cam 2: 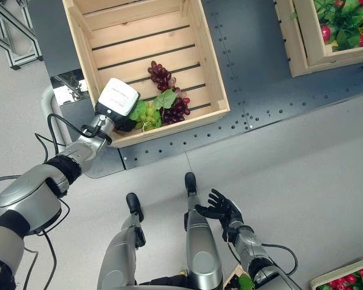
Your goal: Pick up the fruits from the basket on one side to the basket on the other side
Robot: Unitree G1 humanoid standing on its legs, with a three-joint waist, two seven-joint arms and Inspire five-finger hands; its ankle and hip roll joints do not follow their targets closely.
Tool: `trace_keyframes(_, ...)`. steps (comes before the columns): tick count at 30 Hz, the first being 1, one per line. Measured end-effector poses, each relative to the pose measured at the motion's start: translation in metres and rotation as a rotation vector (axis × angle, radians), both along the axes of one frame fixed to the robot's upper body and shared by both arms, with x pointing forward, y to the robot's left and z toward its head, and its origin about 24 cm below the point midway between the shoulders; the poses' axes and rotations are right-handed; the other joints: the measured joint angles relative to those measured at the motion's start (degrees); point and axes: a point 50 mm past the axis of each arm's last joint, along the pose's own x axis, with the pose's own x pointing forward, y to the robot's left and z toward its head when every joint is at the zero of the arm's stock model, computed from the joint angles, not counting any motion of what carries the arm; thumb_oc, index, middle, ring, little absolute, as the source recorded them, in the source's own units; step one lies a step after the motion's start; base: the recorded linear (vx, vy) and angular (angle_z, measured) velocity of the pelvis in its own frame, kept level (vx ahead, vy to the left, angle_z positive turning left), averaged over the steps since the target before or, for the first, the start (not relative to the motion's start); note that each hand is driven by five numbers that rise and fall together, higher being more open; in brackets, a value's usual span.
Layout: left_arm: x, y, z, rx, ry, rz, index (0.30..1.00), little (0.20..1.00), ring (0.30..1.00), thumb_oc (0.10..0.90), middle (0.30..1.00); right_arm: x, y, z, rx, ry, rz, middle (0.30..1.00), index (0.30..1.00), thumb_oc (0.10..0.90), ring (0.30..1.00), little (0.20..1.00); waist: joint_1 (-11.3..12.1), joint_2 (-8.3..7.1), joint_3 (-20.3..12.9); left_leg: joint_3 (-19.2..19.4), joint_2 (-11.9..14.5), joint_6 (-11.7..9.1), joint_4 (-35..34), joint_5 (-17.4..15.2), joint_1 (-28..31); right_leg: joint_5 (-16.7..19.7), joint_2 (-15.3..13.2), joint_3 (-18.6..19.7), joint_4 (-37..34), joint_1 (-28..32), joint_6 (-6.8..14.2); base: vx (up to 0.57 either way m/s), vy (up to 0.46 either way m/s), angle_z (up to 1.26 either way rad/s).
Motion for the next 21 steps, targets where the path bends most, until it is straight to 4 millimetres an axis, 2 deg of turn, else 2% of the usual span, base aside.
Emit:
trace_keyframes(5,-0.002,0.003,0.001,-0.059,-0.013,-0.06,0.3,0.3,0.3,0.4,0.3,0.001,-0.001,0.001,0.021,-0.011,-0.031,0.9,0.9,0.8,0.9,0.9,0.0,-0.12,0.0,0.0,0.0,-0.3,0.0,0.2,0.1,0.4,0.0,0.0,0.0,0.1,0.0,0.0,0.0,0.0)
trace_keyframes(9,-0.008,0.013,-0.003,-0.143,-0.052,-0.092,0.3,0.3,0.3,0.4,0.3,0.001,0.003,0.002,0.03,-0.032,-0.039,0.9,0.9,0.8,0.9,0.9,-0.2,-1.2,0.1,0.1,0.2,-0.3,-0.4,0.2,1.4,0.7,0.2,0.0,0.0,1.1,-0.1,-0.01,-0.009,-0.02)
trace_keyframes(12,-0.018,0.025,-0.018,-0.22,-0.08,-0.102,0.3,0.3,0.3,0.4,0.3,-0.001,0.008,0.001,0.064,-0.052,-0.063,0.9,0.9,0.8,0.9,0.9,-0.1,-2.4,0.2,0.2,0.4,-0.5,-0.9,0.2,3.3,0.6,0.5,-0.1,-0.1,2.8,-0.3,-0.01,-0.02,-0.01)
trace_keyframes(15,-0.031,0.032,-0.034,-0.318,-0.094,-0.133,0.3,0.3,0.3,0.4,0.3,-0.004,0.008,0.0,0.075,-0.053,-0.103,0.9,0.9,0.8,0.9,0.9,0.1,-2.7,0.3,0.2,0.4,-0.6,-1.9,0.3,6.1,0.4,0.5,-0.2,-0.2,5.1,-0.4,0.0,0.0,0.0)
trace_keyframes(18,-0.044,0.03,-0.043,-0.436,-0.135,-0.182,0.3,0.3,0.3,0.4,0.3,-0.013,0.001,-0.003,0.089,-0.051,-0.174,0.9,0.9,0.8,0.9,0.9,0.9,-2.75,0.2,0.0,0.4,-0.8,-3.3,0.5,9.4,0.5,0.6,-0.6,-1.9,8.8,-0.4,0.02,-0.015,0.05)
trace_keyframes(21,-0.056,0.024,-0.042,-0.554,-0.193,-0.239,0.3,0.3,0.3,0.4,0.3,-0.021,-0.006,-0.005,0.102,-0.056,-0.236,0.9,0.9,0.8,0.9,0.9,1.8,-2.89,0.0,-0.2,0.4,-0.8,-5.2,1.0,11.6,0.5,0.8,-0.5,-3.2,10.9,-0.4,0.01,-0.009,0.04)
